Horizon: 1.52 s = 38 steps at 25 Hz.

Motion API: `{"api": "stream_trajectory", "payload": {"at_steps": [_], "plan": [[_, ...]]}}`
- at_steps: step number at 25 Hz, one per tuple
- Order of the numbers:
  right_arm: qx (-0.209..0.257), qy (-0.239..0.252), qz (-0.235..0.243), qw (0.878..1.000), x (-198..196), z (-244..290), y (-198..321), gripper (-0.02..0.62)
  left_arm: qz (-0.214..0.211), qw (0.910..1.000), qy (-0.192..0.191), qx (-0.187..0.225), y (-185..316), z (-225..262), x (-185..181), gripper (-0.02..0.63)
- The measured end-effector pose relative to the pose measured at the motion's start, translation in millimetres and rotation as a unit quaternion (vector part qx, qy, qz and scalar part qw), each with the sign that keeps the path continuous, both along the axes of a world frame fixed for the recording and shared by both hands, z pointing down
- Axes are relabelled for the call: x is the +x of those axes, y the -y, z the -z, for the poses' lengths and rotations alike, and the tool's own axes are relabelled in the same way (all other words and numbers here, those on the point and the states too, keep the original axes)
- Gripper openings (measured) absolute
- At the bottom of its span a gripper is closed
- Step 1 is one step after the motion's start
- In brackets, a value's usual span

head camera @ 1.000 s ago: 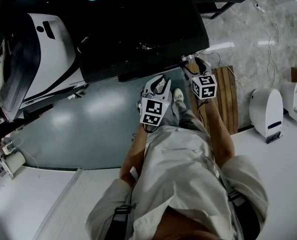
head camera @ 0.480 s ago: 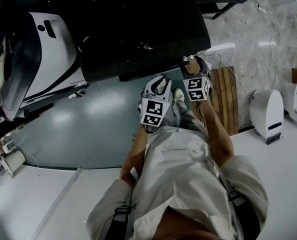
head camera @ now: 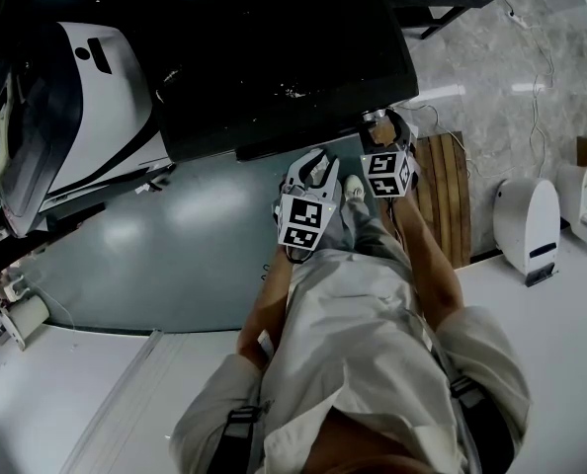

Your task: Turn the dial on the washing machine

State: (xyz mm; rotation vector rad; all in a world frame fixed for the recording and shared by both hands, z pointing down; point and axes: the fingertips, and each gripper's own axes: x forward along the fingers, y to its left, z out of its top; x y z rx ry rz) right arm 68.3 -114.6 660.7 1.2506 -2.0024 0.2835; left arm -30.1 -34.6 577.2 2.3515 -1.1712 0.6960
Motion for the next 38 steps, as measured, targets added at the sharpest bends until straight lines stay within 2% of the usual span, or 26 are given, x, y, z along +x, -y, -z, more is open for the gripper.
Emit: {"api": "stream_trajectory", "payload": {"at_steps": [9,17,38], "plan": [[-0.008,0.015,-0.012,1.0,1.7,1.5,1.5,0.272,0.002,1.0,0.0,-0.001,-0.2,-0.2,-1.4,0.087],[-0.029,0.067,-0.026,0.997,0.1,-0.2,1.2,0.27,0.001,1.0,-0.002,-0.001,-0.4,-1.1,-2.6,0.087],[-0.071,0.209,-0.069,0.973,2.6,-1.7,2.3,0.27,0.002,1.0,-0.002,-0.003,0.0,-2.0,-3.2,0.087]]}}
